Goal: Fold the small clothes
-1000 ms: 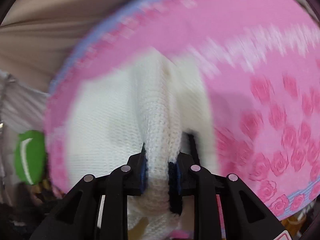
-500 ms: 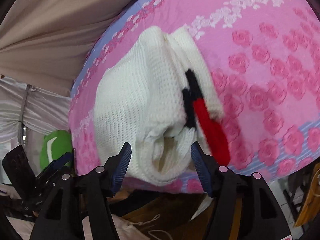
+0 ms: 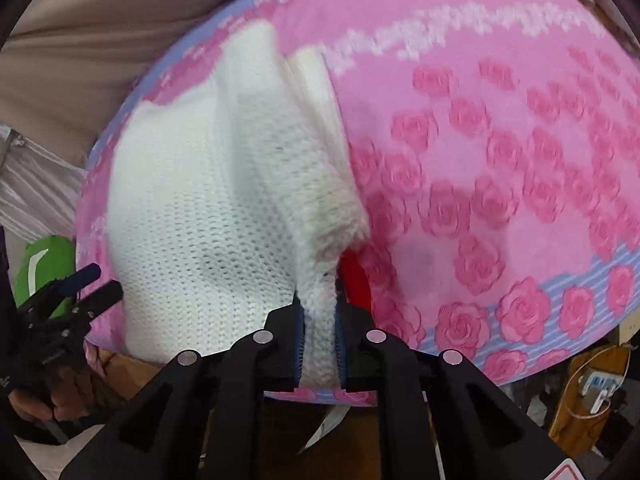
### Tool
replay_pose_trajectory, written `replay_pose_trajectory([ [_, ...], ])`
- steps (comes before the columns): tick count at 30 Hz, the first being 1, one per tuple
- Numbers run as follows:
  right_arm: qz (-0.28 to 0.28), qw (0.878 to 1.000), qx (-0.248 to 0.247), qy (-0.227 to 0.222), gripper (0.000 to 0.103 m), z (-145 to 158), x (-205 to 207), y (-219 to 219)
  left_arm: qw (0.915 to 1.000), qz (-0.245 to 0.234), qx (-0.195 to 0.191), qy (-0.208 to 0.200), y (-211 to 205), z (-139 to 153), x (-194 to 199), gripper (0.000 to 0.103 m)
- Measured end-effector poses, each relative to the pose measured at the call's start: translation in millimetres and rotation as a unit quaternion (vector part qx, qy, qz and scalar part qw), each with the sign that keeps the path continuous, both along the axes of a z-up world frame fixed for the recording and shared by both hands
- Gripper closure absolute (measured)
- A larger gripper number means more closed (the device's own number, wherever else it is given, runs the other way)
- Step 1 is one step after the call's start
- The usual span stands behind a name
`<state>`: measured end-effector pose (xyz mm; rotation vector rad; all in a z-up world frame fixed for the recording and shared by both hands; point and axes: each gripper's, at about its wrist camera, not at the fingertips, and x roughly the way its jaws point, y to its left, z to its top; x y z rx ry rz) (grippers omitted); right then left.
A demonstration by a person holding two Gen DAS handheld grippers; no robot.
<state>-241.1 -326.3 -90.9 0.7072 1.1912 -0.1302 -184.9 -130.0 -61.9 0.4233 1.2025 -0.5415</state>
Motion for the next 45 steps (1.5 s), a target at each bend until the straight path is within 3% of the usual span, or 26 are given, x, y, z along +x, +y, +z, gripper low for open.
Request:
replay_pose_trajectory([
  [1, -0.008, 1.0, 0.005, -0.006, 0.092, 3, -1, -1, 1.0, 0.005, -0.001, 0.004, 2, -2, 2, 0.026],
  [3, -0.022, 1.0, -0.003, -0.017, 0.075, 23, -2, -5, 0.9998, 0.017, -0.005, 0.004, 6, -3, 3, 0.024],
  [4, -0.031, 0.999, -0.01, -0.028, 0.073, 35, -4, -8, 0.9998, 0.021, -0.007, 0.005, 7, -3, 4, 0.024],
  [8, -0.02, 0.995, -0.066, -0.066, 0.056, 79, 12, -16, 0.9996, 0.026, -0.006, 0.002, 7, -4, 2, 0.024],
  [12, 0.016, 0.995, -0.078, -0.066, 0.045, 68, 66, -17, 0.9993, 0.036, -0.002, 0.001, 6, -9, 2, 0.023],
  [14, 0.029, 0.996, -0.076, -0.048, 0.048, 45, 96, -8, 0.9992, 0.041, -0.001, 0.001, 7, -10, 3, 0.022],
  [15, 0.04, 0.996, -0.075, -0.039, 0.078, 39, 105, -2, 0.999, 0.044, -0.002, 0.001, 7, -10, 3, 0.022],
  [16, 0.053, 0.995, -0.077, -0.031, 0.089, 36, 113, 2, 0.9989, 0.047, -0.002, -0.001, 8, -9, 4, 0.022],
  [19, 0.047, 0.989, -0.091, -0.106, 0.089, 78, 105, 8, 0.9987, 0.05, -0.002, -0.011, 7, -6, 5, 0.022],
  [21, 0.037, 0.985, -0.106, -0.131, 0.089, 97, 96, 5, 0.9986, 0.052, -0.004, -0.011, 6, -6, 5, 0.021],
  [23, 0.029, 0.988, -0.105, -0.112, 0.088, 84, 96, -4, 0.9985, 0.053, -0.003, -0.008, 3, -10, 6, 0.021],
  [26, 0.035, 0.996, -0.083, -0.01, 0.081, 10, 106, -19, 0.9984, 0.055, -0.006, -0.002, 2, -13, 9, 0.021],
  [27, 0.017, 0.998, -0.06, -0.024, 0.08, 11, 101, -24, 0.9984, 0.055, -0.008, -0.006, 3, -11, 9, 0.021],
  [29, -0.003, 0.998, -0.053, -0.037, 0.078, 32, 94, -29, 0.9981, 0.057, -0.021, -0.011, 10, -1, 10, 0.021],
  [31, -0.009, 0.993, -0.104, -0.063, 0.073, 71, 86, -25, 0.9968, 0.071, -0.032, -0.019, 22, 11, 12, 0.022],
  [33, 0.024, 0.984, -0.153, -0.086, 0.073, 102, 85, -9, 0.9943, 0.093, -0.045, -0.025, 38, 24, 17, 0.022],
  [35, 0.073, 0.983, -0.127, -0.109, 0.076, 117, 96, 15, 0.9918, 0.113, -0.054, -0.027, 51, 32, 24, 0.022],
  [37, 0.117, 0.984, -0.074, -0.115, 0.084, 113, 111, 42, 0.9892, 0.132, -0.059, -0.028, 63, 38, 30, 0.022],
  [39, 0.158, 0.982, -0.027, -0.098, 0.088, 89, 131, 79, 0.9882, 0.139, -0.055, -0.031, 71, 40, 36, 0.022],
  [41, 0.215, 0.975, -0.038, -0.032, 0.089, 38, 154, 121, 0.9887, 0.138, -0.05, -0.032, 73, 39, 41, 0.022],
  [42, 0.222, 0.973, -0.048, -0.039, 0.092, 24, 157, 128, 0.989, 0.137, -0.048, -0.031, 72, 39, 39, 0.022],
  [43, 0.218, 0.974, -0.041, -0.056, 0.092, 25, 157, 128, 0.9894, 0.134, -0.047, -0.032, 72, 40, 40, 0.022],
  [45, 0.189, 0.981, -0.024, -0.036, 0.093, 45, 158, 118, 0.9896, 0.13, -0.051, -0.034, 71, 43, 40, 0.022],
])
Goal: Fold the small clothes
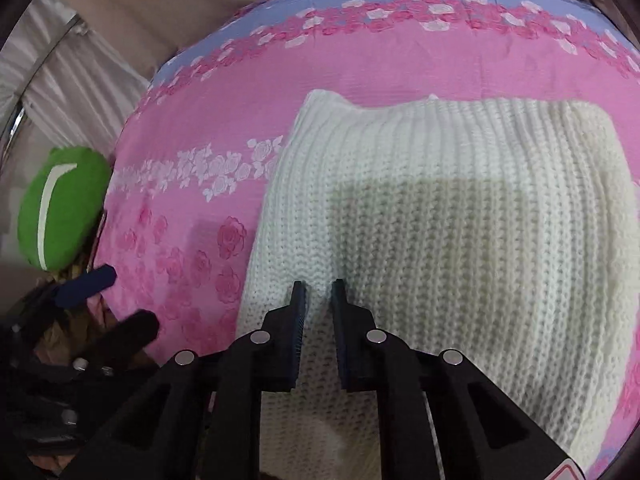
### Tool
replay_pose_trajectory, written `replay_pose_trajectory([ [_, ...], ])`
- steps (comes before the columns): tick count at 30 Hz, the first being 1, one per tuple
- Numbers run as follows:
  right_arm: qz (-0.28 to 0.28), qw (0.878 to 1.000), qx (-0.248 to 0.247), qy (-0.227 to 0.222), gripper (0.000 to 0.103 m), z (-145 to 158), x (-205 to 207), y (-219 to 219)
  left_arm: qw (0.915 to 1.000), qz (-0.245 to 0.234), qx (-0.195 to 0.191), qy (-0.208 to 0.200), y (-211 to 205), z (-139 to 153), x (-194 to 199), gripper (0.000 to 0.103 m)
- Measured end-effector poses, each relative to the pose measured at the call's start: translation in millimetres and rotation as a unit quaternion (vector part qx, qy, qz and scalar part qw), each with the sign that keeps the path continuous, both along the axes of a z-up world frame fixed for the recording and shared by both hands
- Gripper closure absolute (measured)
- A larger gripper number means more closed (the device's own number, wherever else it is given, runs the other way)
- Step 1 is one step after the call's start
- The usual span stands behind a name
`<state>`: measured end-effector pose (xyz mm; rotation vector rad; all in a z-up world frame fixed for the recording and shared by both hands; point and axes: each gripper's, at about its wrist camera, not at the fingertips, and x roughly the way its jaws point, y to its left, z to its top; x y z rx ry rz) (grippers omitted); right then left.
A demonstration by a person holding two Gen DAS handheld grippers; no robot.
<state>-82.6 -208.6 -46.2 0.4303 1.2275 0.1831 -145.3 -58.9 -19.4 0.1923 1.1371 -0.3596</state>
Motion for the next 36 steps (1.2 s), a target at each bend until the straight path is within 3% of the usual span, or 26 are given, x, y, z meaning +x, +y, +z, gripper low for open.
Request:
replay_pose_trajectory([
  [3, -0.016, 0.999, -0.019, -0.037, 0.093, 32, -7, -10, 0.9999, -0.01, -0.002, 0.008, -4, -4, 2, 0.022],
  [7, -0.003, 0.999, -0.036, 0.017, 0.097, -13, -1, -17, 0.9994, -0.032, 0.002, 0.009, -16, -6, 3, 0.022],
  [10, -0.047, 0.999, -0.026, -0.013, 0.095, 18, -12, -35, 0.9988, -0.048, -0.002, 0.005, -28, -3, 3, 0.022],
  [13, -0.095, 0.991, -0.077, -0.059, 0.082, 52, -35, -65, 0.9983, -0.058, -0.003, 0.006, -42, -3, 3, 0.022],
  [15, -0.125, 0.984, -0.119, -0.039, 0.059, 49, -47, -93, 0.9978, -0.066, -0.001, 0.004, -51, -3, 3, 0.022],
  [16, -0.132, 0.982, -0.137, -0.017, 0.057, 41, -53, -104, 0.9976, -0.069, -0.001, 0.003, -55, -3, 2, 0.022],
  [19, -0.139, 0.984, -0.106, 0.023, 0.057, 16, -67, -118, 0.997, -0.078, 0.003, 0.005, -66, -5, 0, 0.022],
  [22, -0.142, 0.987, -0.059, 0.036, 0.056, -4, -77, -116, 0.9963, -0.085, 0.008, 0.01, -76, -10, -3, 0.022],
  [24, -0.143, 0.987, -0.057, 0.034, 0.079, -10, -79, -114, 0.9959, -0.088, 0.014, 0.013, -81, -13, -5, 0.022],
  [26, -0.152, 0.987, -0.046, 0.014, 0.083, 6, -84, -116, 0.9957, -0.089, 0.022, 0.016, -84, -17, -8, 0.022],
  [30, -0.163, 0.985, -0.053, -0.024, 0.084, 32, -91, -129, 0.9955, -0.085, 0.034, 0.025, -87, -32, -9, 0.021],
  [34, -0.134, 0.989, -0.045, 0.035, 0.078, -24, -82, -131, 0.9956, -0.07, 0.048, 0.039, -87, -52, -8, 0.02],
  [36, -0.144, 0.989, -0.034, 0.023, 0.075, -12, -87, -131, 0.9964, -0.06, 0.044, 0.041, -86, -52, -7, 0.019],
])
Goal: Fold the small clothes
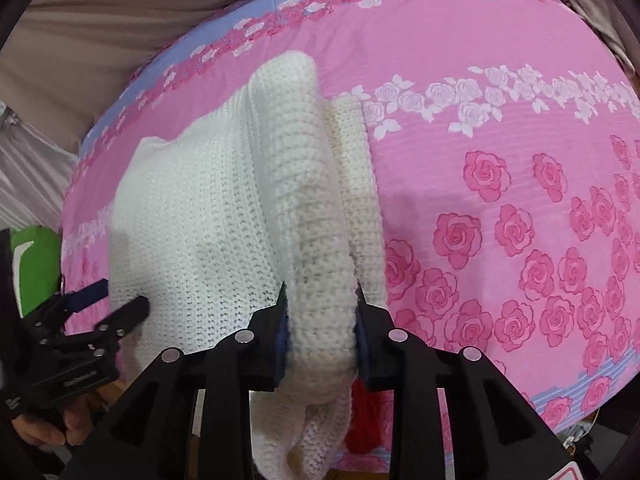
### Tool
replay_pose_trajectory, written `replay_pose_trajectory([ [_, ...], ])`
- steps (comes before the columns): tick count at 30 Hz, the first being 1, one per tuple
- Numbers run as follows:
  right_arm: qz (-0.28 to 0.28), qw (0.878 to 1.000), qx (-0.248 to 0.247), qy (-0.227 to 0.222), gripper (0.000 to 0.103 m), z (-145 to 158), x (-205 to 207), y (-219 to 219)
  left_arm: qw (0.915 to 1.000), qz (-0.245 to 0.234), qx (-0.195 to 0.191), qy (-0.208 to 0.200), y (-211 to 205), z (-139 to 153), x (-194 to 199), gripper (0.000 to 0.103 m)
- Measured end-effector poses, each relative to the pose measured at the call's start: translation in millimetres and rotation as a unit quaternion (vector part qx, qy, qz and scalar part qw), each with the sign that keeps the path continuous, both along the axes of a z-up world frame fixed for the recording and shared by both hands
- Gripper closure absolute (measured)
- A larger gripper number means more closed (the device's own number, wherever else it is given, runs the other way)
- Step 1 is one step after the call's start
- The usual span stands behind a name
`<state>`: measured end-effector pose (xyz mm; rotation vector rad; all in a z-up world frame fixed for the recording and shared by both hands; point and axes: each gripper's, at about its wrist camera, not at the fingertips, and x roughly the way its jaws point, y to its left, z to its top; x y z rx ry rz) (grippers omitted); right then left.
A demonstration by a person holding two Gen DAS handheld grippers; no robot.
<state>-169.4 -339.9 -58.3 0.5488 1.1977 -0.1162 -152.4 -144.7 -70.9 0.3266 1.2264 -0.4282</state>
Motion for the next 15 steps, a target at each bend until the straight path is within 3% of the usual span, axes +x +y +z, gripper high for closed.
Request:
replay_pose_trajectory([
  [4, 0.0, 1.0, -0.009, -0.028, 0.061, 41, -29, 3, 0.9999, 0.01, -0.006, 0.0, 1, 4, -2, 0.02],
  [7, 0.035, 0.999, 0.006, 0.0, 0.055, 34, -49, 14, 0.9999, 0.01, -0.004, -0.009, 0, 7, -6, 0.02],
  [8, 0.043, 0.999, 0.016, 0.009, 0.06, 26, -54, 20, 0.9999, 0.011, -0.003, -0.011, -1, 7, -7, 0.02],
  [9, 0.05, 0.999, 0.015, 0.014, 0.083, 18, -57, 25, 0.9998, 0.013, -0.003, -0.011, -1, 6, -8, 0.02],
  [10, 0.057, 0.998, 0.004, 0.026, 0.094, 8, -60, 29, 0.9998, 0.015, -0.005, -0.009, -1, 6, -9, 0.02],
  [12, 0.042, 0.998, 0.005, 0.04, 0.094, -12, -64, 26, 0.9998, 0.017, -0.006, -0.006, -1, 3, -11, 0.019],
  [15, 0.013, 0.997, 0.065, 0.034, 0.093, -23, -69, 10, 0.9996, 0.023, -0.017, -0.006, 2, 6, -10, 0.019],
])
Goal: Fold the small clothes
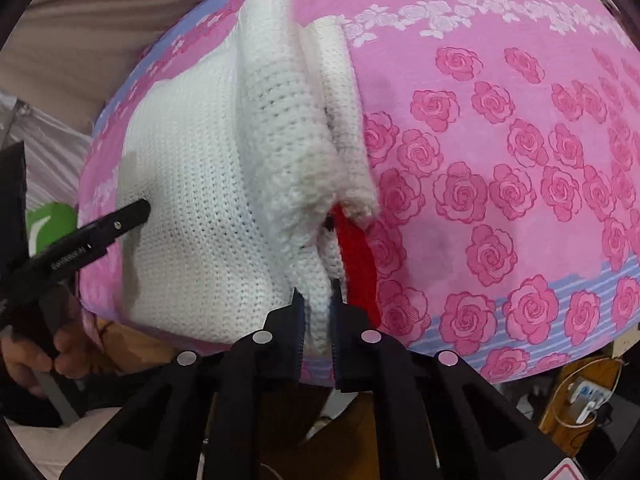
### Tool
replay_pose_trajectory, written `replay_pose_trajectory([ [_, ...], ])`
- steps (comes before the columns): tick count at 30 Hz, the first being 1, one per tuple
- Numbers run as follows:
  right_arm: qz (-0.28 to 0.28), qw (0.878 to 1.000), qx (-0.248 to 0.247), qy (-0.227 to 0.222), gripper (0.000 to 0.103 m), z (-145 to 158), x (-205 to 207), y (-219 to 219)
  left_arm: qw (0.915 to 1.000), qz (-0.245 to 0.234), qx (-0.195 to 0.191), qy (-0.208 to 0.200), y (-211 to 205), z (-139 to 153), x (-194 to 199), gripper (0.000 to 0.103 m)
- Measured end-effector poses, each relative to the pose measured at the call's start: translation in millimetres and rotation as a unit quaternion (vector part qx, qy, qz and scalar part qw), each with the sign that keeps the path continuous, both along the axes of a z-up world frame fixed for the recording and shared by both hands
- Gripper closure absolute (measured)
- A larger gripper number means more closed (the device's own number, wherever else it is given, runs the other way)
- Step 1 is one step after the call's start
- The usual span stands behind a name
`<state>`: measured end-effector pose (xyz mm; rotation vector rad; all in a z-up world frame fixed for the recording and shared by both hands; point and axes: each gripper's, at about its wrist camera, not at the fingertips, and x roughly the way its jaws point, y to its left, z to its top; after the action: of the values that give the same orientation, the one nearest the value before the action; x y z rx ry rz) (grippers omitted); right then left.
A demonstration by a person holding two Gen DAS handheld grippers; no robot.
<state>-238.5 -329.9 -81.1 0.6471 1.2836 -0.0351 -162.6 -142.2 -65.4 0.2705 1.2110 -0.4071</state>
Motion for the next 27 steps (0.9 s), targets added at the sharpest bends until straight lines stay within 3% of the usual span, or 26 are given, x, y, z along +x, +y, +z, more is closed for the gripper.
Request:
replay_pose_trajectory([
  [1, 0.002, 1.0, -0.001, -0.004, 0.087, 9, 1, -2, 0.9999, 0.007, -0.012, 0.002, 3, 3, 1, 0.019],
  [3, -0.004, 0.999, -0.018, -0.031, 0.063, 31, 3, -7, 0.9982, 0.022, -0.054, 0.013, 12, 8, 3, 0.019],
  [4, -0.005, 0.998, -0.028, -0.051, 0.057, 43, 5, -10, 0.9958, 0.034, -0.081, 0.025, 18, 10, 7, 0.018],
  [6, -0.015, 0.995, -0.045, -0.085, 0.034, 57, 14, -17, 0.9891, 0.067, -0.12, 0.051, 27, 6, 15, 0.016],
  [10, -0.013, 0.996, -0.027, -0.079, 0.03, 38, 50, -27, 0.9821, 0.102, -0.136, 0.081, 28, -11, 30, 0.016],
  [14, -0.009, 0.999, 0.023, -0.034, 0.03, -6, 80, -30, 0.985, 0.09, -0.127, 0.074, 13, -17, 35, 0.016],
  [17, -0.016, 0.997, 0.065, -0.026, 0.029, -23, 84, -28, 0.9871, 0.08, -0.12, 0.069, 3, -22, 37, 0.013],
  [23, -0.01, 0.996, 0.076, -0.036, 0.022, -26, 91, -28, 0.9827, 0.088, -0.137, 0.089, 0, -35, 48, 0.007],
  [27, -0.008, 0.997, 0.069, -0.038, 0.026, -25, 95, -22, 0.9741, 0.093, -0.167, 0.121, 3, -43, 53, 0.01],
])
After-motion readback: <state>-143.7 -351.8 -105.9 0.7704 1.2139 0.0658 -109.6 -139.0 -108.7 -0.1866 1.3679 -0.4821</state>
